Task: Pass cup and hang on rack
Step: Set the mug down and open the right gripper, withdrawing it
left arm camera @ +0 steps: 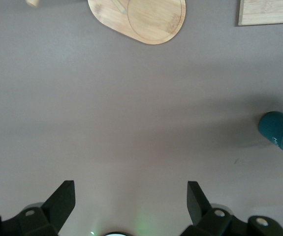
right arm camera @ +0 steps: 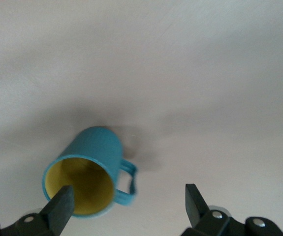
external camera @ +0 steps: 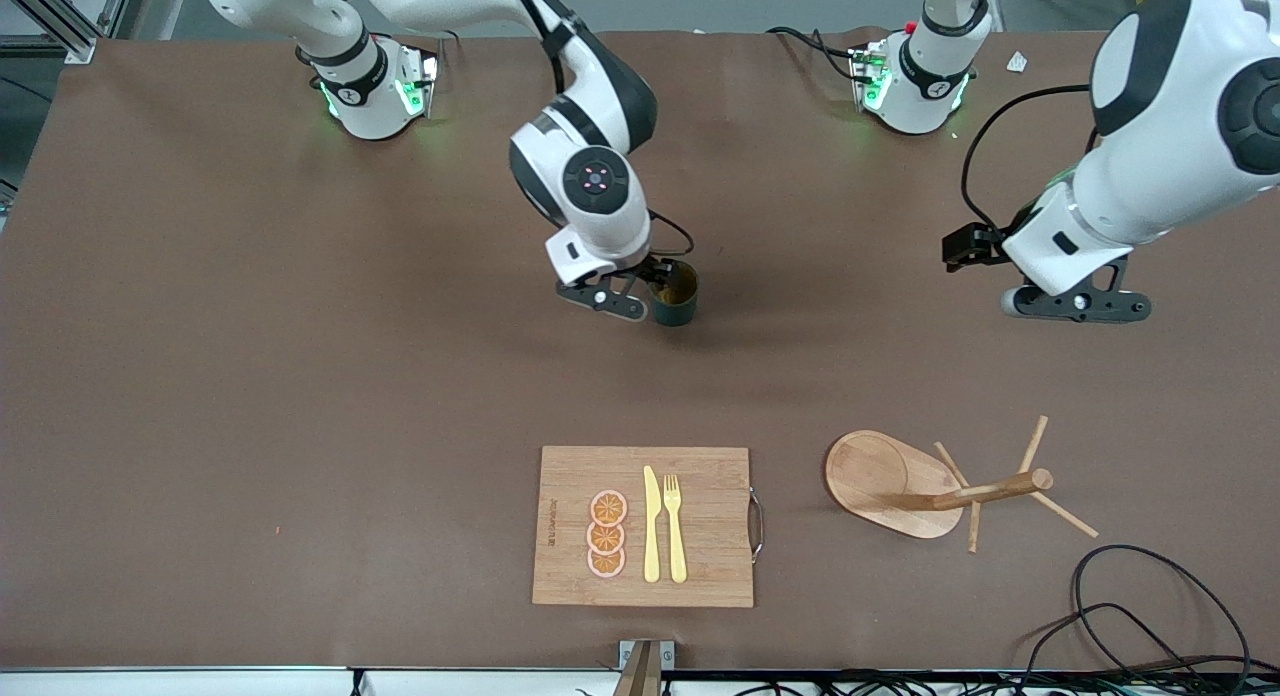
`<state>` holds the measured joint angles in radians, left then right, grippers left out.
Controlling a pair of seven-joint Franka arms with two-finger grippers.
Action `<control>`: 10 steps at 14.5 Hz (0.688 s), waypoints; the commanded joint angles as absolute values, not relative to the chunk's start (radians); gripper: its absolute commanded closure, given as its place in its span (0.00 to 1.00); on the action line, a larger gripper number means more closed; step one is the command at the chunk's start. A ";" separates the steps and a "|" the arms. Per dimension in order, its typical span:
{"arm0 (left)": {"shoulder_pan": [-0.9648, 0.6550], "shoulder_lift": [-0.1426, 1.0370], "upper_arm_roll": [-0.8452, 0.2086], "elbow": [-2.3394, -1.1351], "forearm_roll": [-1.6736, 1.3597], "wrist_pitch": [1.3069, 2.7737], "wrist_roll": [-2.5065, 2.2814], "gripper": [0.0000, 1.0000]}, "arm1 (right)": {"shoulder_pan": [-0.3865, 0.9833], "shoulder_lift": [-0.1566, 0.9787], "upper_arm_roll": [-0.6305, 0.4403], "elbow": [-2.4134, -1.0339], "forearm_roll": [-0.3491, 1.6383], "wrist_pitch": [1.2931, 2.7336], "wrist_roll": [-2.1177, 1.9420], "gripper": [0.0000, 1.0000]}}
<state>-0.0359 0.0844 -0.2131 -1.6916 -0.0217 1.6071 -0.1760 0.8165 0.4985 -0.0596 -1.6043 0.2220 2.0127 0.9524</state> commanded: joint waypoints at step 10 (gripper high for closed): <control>-0.099 0.083 -0.431 -1.807 -0.006 1.756 -0.849 0.00 | 0.263 0.241 -0.063 -1.655 0.040 1.654 0.210 0.00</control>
